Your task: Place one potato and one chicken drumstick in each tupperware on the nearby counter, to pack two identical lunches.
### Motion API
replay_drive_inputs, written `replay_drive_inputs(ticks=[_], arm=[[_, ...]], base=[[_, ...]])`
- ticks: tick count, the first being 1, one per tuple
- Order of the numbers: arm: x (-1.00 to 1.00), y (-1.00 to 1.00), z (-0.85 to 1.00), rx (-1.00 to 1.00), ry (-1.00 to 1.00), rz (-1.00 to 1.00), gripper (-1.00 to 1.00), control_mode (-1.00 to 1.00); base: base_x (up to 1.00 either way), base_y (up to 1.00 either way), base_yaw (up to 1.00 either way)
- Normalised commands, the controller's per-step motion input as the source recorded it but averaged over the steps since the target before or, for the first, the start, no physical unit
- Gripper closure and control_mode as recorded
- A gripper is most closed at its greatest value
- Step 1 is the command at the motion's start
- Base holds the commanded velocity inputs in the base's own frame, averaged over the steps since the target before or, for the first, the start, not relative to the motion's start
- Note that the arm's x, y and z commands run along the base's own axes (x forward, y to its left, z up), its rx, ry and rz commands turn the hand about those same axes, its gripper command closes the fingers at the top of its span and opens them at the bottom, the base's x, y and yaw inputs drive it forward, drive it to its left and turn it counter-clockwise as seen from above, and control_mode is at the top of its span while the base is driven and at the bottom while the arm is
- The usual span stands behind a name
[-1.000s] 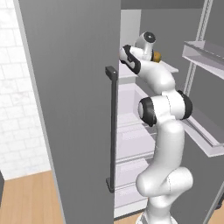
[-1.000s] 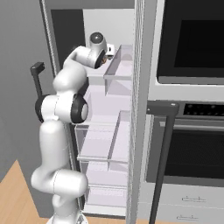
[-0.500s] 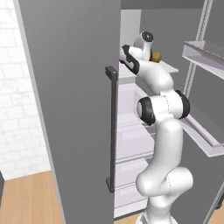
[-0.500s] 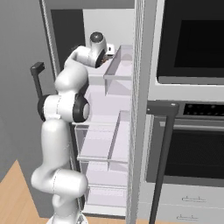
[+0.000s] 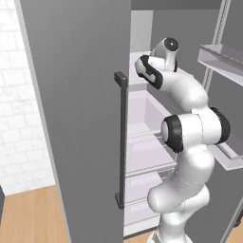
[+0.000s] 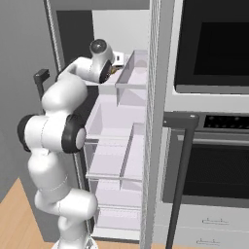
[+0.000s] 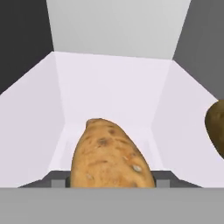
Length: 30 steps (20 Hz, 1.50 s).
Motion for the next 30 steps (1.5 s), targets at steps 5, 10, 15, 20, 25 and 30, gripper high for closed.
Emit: replay_drive_inputs(ticks=[5, 10, 15, 20, 25, 30], arm=[[-1.0, -0.05, 0.34, 0.0, 0.0, -0.08, 1.0, -1.0], [-1.0, 0.0, 0.54, 0.0, 0.05, -0.03, 1.0, -1.0], [-1.0, 0.0, -0.11, -0.01, 0.0, -0.05, 1.0, -1.0], [-1.0, 0.0, -0.26, -0.05, 0.05, -0.05, 1.0, -1.0], [-1.0, 0.0, -0.36, -0.06, 0.18, -0.04, 1.0, -1.0], [-1.0, 0.19, -0.63, -0.08, 0.16, 0.0, 1.0, -1.0]], base=[[0.0, 0.0, 0.0], [0.0, 0.0, 0.0], [0.0, 0.0, 0.0], [0.0, 0.0, 0.0], [0.0, 0.0, 0.0], [0.0, 0.0, 0.0]])
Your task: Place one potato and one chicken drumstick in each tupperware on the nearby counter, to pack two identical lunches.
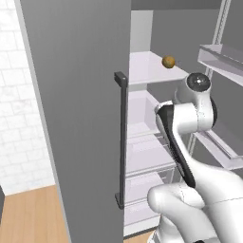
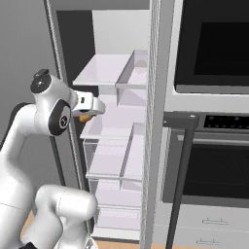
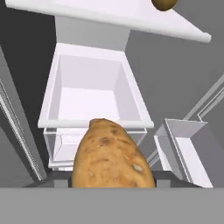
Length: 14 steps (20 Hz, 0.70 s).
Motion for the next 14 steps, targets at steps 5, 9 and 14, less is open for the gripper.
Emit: replay_drive_inputs(ticks=[5, 9, 14], arm=[[-0.2, 0.05, -0.14, -0.01, 0.03, 0.01, 1.0, 1.0], [0.0, 0.0, 0.0, 0.0, 0.0, 0.0, 1.0, 1.0], [0.0, 0.0, 0.0, 0.0, 0.0, 0.0, 1.0, 1.0]], base=[[-0.8, 0.02, 0.03], [-1.0, -0.51, -0.01], [-0.7, -1.0, -0.21]])
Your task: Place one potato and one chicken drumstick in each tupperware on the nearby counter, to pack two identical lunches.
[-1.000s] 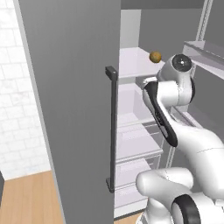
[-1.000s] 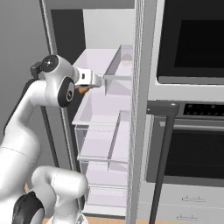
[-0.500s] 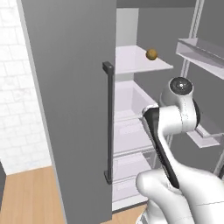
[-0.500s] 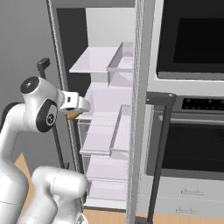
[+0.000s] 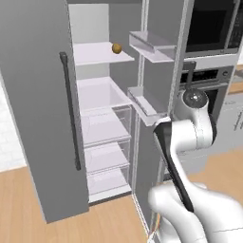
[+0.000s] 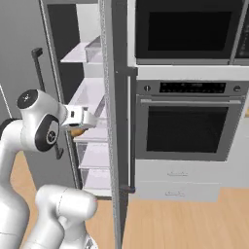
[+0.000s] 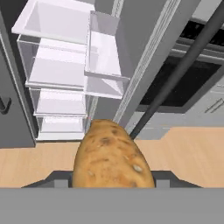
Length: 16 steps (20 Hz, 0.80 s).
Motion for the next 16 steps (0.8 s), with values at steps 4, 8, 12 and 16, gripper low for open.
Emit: replay_drive_inputs(ticks=[4, 8, 12, 16], arm=[[0.0, 0.0, 0.0, 0.0, 0.0, 0.0, 1.0, 1.0], [0.0, 0.0, 0.0, 0.0, 0.0, 0.0, 1.0, 1.0], [0.0, 0.0, 0.0, 0.0, 0.0, 0.0, 1.0, 1.0], [0.0, 0.0, 0.0, 0.0, 0.0, 0.0, 1.0, 1.0]], base=[[-0.26, -1.0, -0.23], [0.04, -1.0, -0.22], [0.54, -1.0, -0.15], [0.98, -1.0, -0.05]])
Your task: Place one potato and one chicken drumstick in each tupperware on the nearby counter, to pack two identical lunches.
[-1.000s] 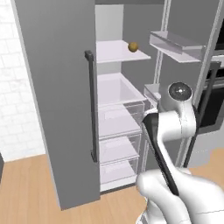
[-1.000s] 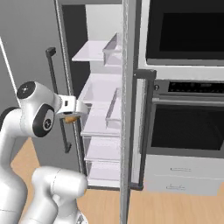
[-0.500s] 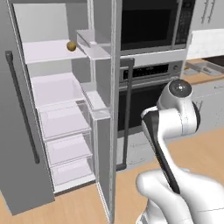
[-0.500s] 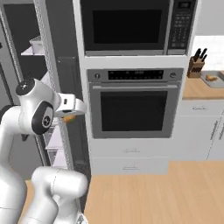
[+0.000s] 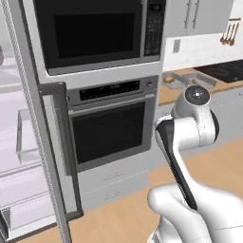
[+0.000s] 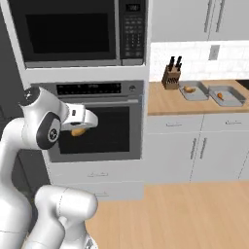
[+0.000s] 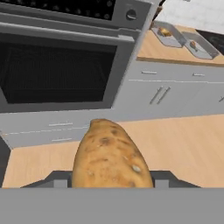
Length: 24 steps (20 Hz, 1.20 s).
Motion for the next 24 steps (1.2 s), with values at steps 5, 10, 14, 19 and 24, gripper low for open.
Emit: replay_drive_inputs(ticks=[5, 10, 14, 19, 24], arm=[[0.0, 0.0, 0.0, 0.0, 0.0, 0.0, 1.0, 1.0], [0.0, 0.0, 0.0, 0.0, 0.0, 0.0, 1.0, 1.0], [0.0, 0.0, 0.0, 0.0, 0.0, 0.0, 1.0, 1.0], [0.0, 0.0, 0.0, 0.0, 0.0, 0.0, 1.0, 1.0], [0.0, 0.0, 0.0, 0.0, 0.0, 0.0, 1.0, 1.0]], base=[[1.0, -1.0, 0.0], [0.96, -1.0, 0.0], [0.91, -1.0, 0.0], [1.0, -1.0, 0.0], [1.0, -0.62, 0.05]])
